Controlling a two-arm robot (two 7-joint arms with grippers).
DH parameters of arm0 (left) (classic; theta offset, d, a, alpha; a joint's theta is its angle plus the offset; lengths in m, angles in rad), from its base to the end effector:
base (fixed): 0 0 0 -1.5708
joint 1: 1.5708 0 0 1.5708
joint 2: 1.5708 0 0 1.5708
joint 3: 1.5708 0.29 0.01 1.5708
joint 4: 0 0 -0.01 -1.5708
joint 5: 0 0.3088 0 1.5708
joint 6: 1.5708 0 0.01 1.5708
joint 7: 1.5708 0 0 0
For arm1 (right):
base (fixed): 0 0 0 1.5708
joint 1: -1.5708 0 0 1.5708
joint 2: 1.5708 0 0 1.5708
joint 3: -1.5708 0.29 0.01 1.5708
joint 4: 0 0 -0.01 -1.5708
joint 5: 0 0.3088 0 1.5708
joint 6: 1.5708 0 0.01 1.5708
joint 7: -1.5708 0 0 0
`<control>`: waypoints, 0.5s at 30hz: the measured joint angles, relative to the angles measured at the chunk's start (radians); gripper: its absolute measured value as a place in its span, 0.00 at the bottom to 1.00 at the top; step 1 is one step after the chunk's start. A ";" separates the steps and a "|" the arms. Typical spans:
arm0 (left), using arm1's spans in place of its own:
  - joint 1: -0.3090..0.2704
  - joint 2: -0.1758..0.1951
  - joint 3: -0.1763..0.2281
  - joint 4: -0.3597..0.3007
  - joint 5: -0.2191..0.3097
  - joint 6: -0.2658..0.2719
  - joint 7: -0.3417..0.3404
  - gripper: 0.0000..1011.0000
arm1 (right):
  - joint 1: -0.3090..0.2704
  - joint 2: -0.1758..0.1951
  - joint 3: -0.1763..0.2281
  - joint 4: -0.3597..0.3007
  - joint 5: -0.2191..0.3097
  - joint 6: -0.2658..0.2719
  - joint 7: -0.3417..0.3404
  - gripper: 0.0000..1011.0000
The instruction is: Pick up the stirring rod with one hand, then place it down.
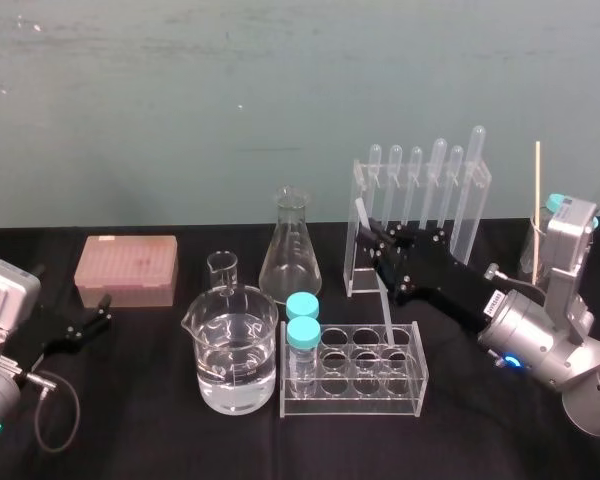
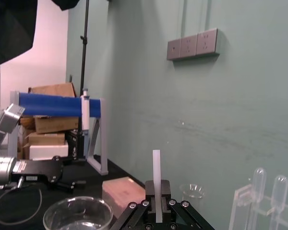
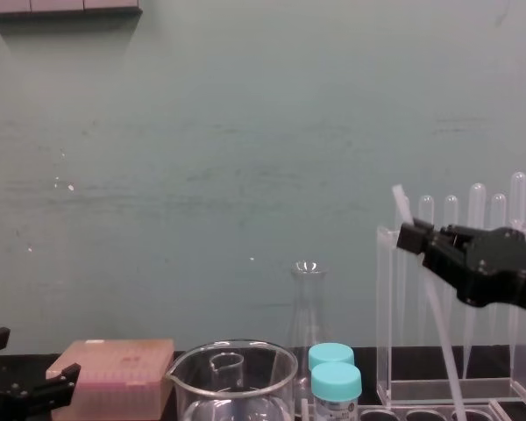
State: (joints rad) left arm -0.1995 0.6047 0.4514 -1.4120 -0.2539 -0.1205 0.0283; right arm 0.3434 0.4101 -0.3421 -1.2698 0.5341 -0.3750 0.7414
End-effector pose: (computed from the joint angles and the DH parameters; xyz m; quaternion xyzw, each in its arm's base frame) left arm 0.3581 0.0827 -0.3023 0.1415 -0.1325 0.5799 0.7913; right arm 0.4116 -0.0615 -0.2770 0.0926 -0.1205 -0.3217 0.9346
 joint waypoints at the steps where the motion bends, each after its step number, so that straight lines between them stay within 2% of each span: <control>1: 0.000 0.000 0.000 0.000 0.000 0.000 0.000 0.99 | 0.007 -0.002 -0.006 0.015 -0.002 -0.001 0.005 0.06; 15: 0.000 0.000 0.000 0.000 0.000 0.000 0.000 0.99 | 0.055 -0.012 -0.057 0.112 -0.033 0.011 0.036 0.06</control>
State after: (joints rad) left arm -0.1995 0.6047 0.4514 -1.4120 -0.2539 -0.1205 0.0283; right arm 0.3986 0.3981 -0.3988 -1.1583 0.5008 -0.3637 0.7772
